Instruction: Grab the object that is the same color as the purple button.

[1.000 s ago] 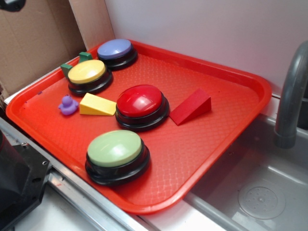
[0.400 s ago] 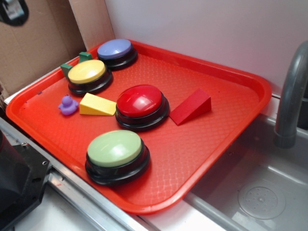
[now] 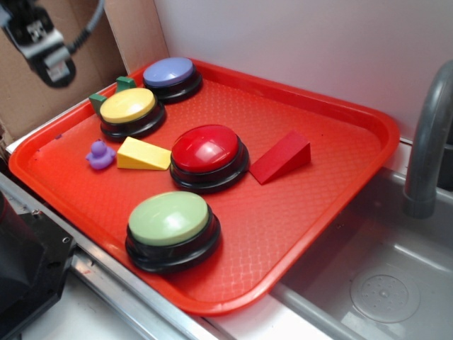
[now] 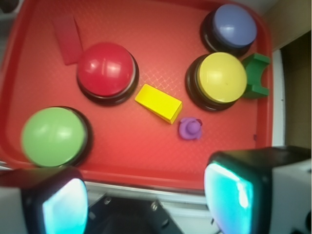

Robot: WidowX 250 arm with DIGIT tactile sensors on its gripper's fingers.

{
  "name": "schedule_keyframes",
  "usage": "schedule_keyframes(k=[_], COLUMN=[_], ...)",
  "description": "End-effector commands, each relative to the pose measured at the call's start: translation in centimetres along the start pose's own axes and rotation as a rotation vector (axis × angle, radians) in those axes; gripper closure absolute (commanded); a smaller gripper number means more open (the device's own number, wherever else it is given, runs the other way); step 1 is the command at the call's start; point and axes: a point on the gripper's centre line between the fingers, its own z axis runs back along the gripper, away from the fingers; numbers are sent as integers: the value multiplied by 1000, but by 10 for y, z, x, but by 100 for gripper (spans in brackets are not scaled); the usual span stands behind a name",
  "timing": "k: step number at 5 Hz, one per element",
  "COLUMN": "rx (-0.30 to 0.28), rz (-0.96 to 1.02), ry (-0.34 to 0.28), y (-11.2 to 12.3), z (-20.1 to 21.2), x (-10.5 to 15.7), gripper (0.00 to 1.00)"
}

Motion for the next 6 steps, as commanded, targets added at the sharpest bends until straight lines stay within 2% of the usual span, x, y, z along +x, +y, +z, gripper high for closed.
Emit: schedule_keyframes(k=[1, 2, 3, 4, 5, 6], rx=[5, -21, -2, -45, 10, 21], rz=[-34, -44, -30, -33, -48, -49], ry=[-53, -62, -43, -77, -50, -38], y=[28, 36, 46, 49, 53, 59], z=[-48, -75, -97, -117, -129, -136], x=[1, -1, -3, -3, -3, -2], gripper=[0, 0, 0, 0, 0, 0])
